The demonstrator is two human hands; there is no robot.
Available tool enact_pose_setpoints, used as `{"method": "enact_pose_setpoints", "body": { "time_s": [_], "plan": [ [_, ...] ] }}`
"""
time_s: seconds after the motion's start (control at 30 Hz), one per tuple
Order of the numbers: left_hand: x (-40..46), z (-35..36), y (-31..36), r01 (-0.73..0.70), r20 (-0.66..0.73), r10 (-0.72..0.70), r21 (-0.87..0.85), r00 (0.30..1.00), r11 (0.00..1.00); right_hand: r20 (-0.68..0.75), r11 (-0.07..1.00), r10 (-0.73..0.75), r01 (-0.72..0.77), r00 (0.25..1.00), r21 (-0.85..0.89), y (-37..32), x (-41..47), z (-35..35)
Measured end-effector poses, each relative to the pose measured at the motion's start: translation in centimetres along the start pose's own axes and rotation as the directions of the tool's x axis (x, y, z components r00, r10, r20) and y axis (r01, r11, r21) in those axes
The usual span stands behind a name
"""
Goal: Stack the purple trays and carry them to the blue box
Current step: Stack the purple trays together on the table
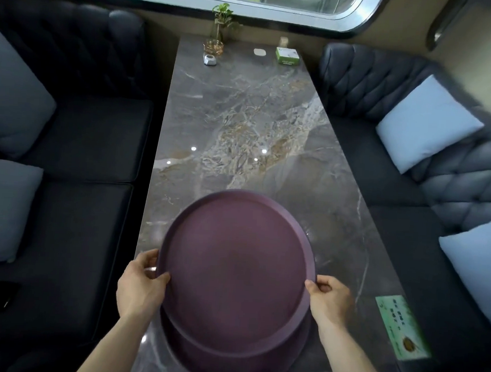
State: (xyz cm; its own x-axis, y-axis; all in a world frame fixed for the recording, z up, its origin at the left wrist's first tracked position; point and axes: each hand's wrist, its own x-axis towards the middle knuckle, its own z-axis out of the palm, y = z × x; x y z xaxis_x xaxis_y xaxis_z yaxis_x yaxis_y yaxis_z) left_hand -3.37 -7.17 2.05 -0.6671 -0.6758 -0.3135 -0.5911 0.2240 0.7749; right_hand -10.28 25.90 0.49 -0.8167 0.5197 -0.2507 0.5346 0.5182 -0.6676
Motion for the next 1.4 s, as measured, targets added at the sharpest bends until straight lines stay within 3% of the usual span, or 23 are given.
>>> {"method": "enact_pose_setpoints", "body": {
  "time_s": [0.23, 0.63, 0.8, 1.0, 1.4],
  "plan": [
    [-2.8, 0.7, -3.5, -0.035, 0.03, 0.029, 0.205, 0.999, 0.978, -0.038, 0.996, -0.017, 0.014, 0.999, -0.088, 3.4, -2.2, -0.2],
    [-3.9, 1.4, -4.6, -0.026, 0.005, 0.026, 0.261, 1.0, 0.965, -0.01, 0.985, 0.026, -0.027, 1.0, -0.169, 3.9, -3.3, 0.0],
    [-4.0, 1.6, -4.8, -0.026, -0.015, 0.032, 0.283, 0.999, 0.959, -0.014, 0.973, -0.032, 0.028, 0.999, -0.229, 3.9, -3.8, -0.2],
    [-4.0, 1.6, -4.8, -0.035, -0.016, 0.042, 0.308, 0.999, 0.951, 0.014, 0.892, -0.205, 0.192, 0.979, -0.409, 4.4, -4.5, -0.1],
    [-3.8, 0.9, -4.0, -0.098, 0.025, 0.098, 0.467, 0.995, 0.879, 0.044, 0.897, -0.194, 0.196, 0.98, -0.397, 3.8, -3.7, -0.5]
  ]
}}
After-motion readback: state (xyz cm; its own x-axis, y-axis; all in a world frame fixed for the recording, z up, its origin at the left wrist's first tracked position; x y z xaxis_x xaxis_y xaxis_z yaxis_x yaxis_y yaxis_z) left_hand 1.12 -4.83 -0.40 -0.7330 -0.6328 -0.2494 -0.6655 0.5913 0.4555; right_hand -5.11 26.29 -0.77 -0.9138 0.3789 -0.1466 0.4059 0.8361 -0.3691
